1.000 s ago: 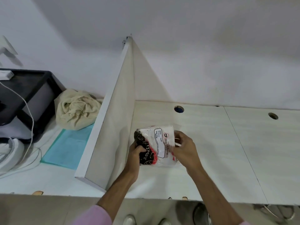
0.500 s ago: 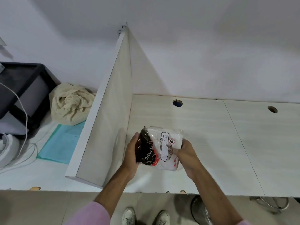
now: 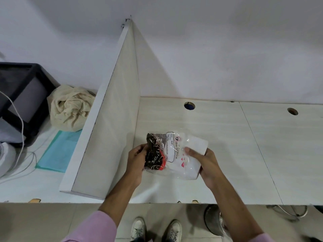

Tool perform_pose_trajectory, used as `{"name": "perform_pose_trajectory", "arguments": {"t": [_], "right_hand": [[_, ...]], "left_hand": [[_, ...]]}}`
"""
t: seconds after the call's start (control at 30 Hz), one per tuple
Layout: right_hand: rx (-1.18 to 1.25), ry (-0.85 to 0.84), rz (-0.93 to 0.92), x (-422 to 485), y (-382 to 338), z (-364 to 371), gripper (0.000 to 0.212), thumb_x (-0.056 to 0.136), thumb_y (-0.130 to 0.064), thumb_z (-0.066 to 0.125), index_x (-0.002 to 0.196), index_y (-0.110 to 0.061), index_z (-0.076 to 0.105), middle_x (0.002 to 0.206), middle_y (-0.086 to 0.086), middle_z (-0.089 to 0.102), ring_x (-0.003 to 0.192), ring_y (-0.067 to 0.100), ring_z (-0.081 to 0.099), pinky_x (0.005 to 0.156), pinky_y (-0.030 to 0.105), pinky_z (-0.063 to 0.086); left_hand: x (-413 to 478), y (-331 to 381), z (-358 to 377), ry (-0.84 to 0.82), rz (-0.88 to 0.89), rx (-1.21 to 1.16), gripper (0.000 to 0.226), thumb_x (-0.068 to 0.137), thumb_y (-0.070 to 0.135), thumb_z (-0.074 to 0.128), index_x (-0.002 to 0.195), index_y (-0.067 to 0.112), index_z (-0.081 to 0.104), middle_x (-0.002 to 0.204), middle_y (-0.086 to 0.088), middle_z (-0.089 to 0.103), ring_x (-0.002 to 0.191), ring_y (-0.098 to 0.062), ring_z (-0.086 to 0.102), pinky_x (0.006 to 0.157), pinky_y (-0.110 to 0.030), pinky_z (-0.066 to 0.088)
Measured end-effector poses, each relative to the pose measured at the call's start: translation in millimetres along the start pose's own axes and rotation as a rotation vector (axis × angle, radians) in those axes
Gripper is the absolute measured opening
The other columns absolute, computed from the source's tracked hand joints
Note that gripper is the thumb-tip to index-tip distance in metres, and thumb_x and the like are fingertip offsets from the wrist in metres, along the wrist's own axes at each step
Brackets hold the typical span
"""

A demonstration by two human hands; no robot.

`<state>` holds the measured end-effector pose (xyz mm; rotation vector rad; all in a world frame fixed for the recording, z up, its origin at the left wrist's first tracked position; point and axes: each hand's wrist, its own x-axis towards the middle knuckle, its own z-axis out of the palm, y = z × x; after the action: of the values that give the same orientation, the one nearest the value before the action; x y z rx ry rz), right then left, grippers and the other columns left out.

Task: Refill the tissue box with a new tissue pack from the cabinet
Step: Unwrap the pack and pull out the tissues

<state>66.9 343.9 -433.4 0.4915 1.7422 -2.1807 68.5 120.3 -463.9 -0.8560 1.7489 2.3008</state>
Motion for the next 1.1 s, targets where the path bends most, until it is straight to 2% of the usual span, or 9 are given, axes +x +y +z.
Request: {"name": "perform_pose_trajectory", "arguments": {"t": [0.1,0.2,0.33,0.4,0.6,0.7,0.87,1.03,1.1], "right_hand": [[0.092,0.056,-0.006,2.3,-5.8,-11.0,0.033,0.086,-0.015,0.078,0.118,-0.008,0.073,0.112,0.008,0.080,0.102,0.025,0.077,0.086,0.043,0.063],[0.202,0.152,-0.040,6.9,-10.1,-23.2,0.033,0.088,-0.019,0.076,0.120,-0.014,0.071,0.111,0.001,0.081,0.102,0.021,0.076,0.082,0.039,0.061],[0.321,0.280,-0.065,15.0,-13.0,-39.7,0.032,0.090,-0.020,0.075,0.122,-0.018,0.071,0.111,-0.002,0.080,0.105,0.020,0.074,0.081,0.039,0.060],[0.346,0.298,-0.061,20.1,-13.1,-45.9,0.029,0.091,-0.020,0.075,0.120,-0.020,0.072,0.114,-0.002,0.080,0.106,0.020,0.074,0.087,0.041,0.058],[0.376,0.299,-0.025,37.5,-16.2,-52.2,0.034,0.091,-0.022,0.074,0.125,-0.018,0.072,0.119,-0.002,0.079,0.104,0.016,0.077,0.080,0.036,0.062],[0.404,0.310,-0.016,48.4,-18.6,-54.3,0.042,0.090,-0.022,0.075,0.132,-0.016,0.070,0.124,0.000,0.077,0.116,0.020,0.073,0.095,0.043,0.057],[0.402,0.262,0.051,69.0,-20.7,-46.0,0.032,0.092,-0.022,0.074,0.124,-0.021,0.072,0.122,0.001,0.078,0.112,0.020,0.074,0.094,0.044,0.057],[0.456,0.167,0.111,93.1,-25.8,-34.0,0.033,0.096,-0.022,0.068,0.129,-0.019,0.070,0.121,0.002,0.077,0.111,0.023,0.073,0.085,0.038,0.060],[0.438,0.117,0.116,101.5,-30.3,-29.4,0.031,0.097,-0.021,0.066,0.128,-0.019,0.069,0.118,0.003,0.078,0.104,0.022,0.075,0.078,0.036,0.063]], "left_hand": [[11.2,-6.7,-6.3,0.041,-0.023,-0.066,0.023,0.101,0.013,0.059,0.086,0.014,0.076,0.076,-0.005,0.077,0.060,-0.017,0.071,0.063,-0.026,0.047],[26.7,-15.9,-6.3,0.106,-0.092,-0.151,0.015,0.101,0.011,0.059,0.103,0.004,0.072,0.091,-0.018,0.073,0.069,-0.028,0.069,0.047,-0.024,0.051],[49.3,-27.1,6.8,0.204,-0.144,-0.296,0.021,0.100,0.007,0.059,0.117,-0.002,0.069,0.112,-0.023,0.073,0.084,-0.030,0.071,0.078,-0.039,0.059],[61.2,-28.0,16.1,0.223,-0.149,-0.345,0.025,0.100,0.006,0.060,0.122,-0.003,0.068,0.113,-0.023,0.073,0.085,-0.030,0.072,0.079,-0.039,0.059],[98.0,-20.7,41.6,0.330,-0.150,-0.384,0.016,0.097,0.003,0.061,0.089,0.012,0.071,0.089,-0.009,0.073,0.076,-0.022,0.070,0.058,-0.029,0.055],[115.6,-20.6,46.3,0.377,-0.154,-0.413,0.018,0.094,-0.003,0.060,0.087,0.008,0.071,0.082,-0.007,0.072,0.071,-0.022,0.069,0.046,-0.023,0.054],[146.2,-28.2,52.1,0.412,-0.167,-0.341,0.018,0.093,-0.002,0.056,0.091,0.006,0.072,0.082,-0.008,0.071,0.078,-0.029,0.069,0.067,-0.031,0.056],[172.3,-28.7,50.0,0.418,-0.150,-0.188,0.028,0.096,0.002,0.055,0.075,0.017,0.067,0.077,-0.005,0.067,0.082,-0.029,0.064,0.063,-0.029,0.051],[181.1,-23.9,47.0,0.413,-0.119,-0.086,0.031,0.097,0.004,0.054,0.072,0.020,0.065,0.076,-0.004,0.065,0.085,-0.029,0.064,0.070,-0.033,0.051]]}}
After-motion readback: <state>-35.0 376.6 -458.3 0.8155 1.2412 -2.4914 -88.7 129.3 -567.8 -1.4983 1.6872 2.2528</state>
